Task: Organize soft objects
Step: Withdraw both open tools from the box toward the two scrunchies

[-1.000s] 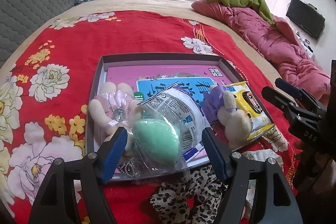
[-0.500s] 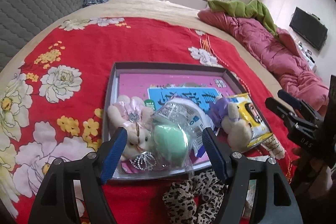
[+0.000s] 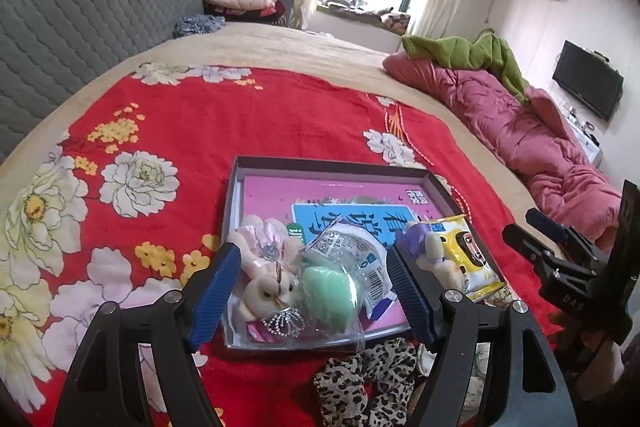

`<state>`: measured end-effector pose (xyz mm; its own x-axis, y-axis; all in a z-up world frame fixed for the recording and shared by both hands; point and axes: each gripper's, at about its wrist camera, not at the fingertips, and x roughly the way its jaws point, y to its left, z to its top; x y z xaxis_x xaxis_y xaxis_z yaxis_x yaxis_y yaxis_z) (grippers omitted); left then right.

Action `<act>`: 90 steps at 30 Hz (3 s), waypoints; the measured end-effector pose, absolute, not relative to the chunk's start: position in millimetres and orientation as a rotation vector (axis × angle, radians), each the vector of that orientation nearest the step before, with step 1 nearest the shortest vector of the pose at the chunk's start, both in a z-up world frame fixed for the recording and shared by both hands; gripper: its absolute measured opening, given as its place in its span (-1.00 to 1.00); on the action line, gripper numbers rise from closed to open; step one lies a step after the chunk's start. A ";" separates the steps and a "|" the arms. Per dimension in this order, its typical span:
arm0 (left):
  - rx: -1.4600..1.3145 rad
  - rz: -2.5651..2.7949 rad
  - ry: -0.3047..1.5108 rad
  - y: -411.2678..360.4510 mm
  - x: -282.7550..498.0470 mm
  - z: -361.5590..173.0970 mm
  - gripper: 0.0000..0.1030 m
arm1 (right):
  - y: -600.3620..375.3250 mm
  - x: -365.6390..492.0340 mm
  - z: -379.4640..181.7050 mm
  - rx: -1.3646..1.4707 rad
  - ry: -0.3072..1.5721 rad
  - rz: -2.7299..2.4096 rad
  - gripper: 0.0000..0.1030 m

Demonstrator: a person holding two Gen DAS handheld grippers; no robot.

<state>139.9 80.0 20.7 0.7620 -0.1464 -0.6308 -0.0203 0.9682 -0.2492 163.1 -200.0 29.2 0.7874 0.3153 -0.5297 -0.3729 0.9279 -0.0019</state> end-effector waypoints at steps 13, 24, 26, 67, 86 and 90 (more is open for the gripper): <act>-0.277 -0.075 0.668 68.6 109.2 25.9 0.49 | -193.4 139.4 39.0 -0.114 0.527 0.397 0.45; -0.235 -0.052 0.698 45.9 92.1 23.3 0.49 | -197.6 127.6 39.2 -0.106 0.562 0.375 0.45; -0.242 -0.048 0.709 44.8 88.1 23.1 0.49 | -200.8 125.1 39.7 -0.103 0.561 0.366 0.45; -0.268 -0.025 0.830 29.2 3.5 22.5 0.49 | -205.6 39.2 43.7 -0.095 0.641 0.445 0.45; -0.231 -0.050 0.884 14.2 -1.7 7.8 0.49 | -206.9 28.0 32.5 -0.101 0.698 0.457 0.45; -0.227 -0.041 0.897 14.1 -1.2 4.7 0.49 | -203.5 28.3 30.5 -0.121 0.703 0.456 0.45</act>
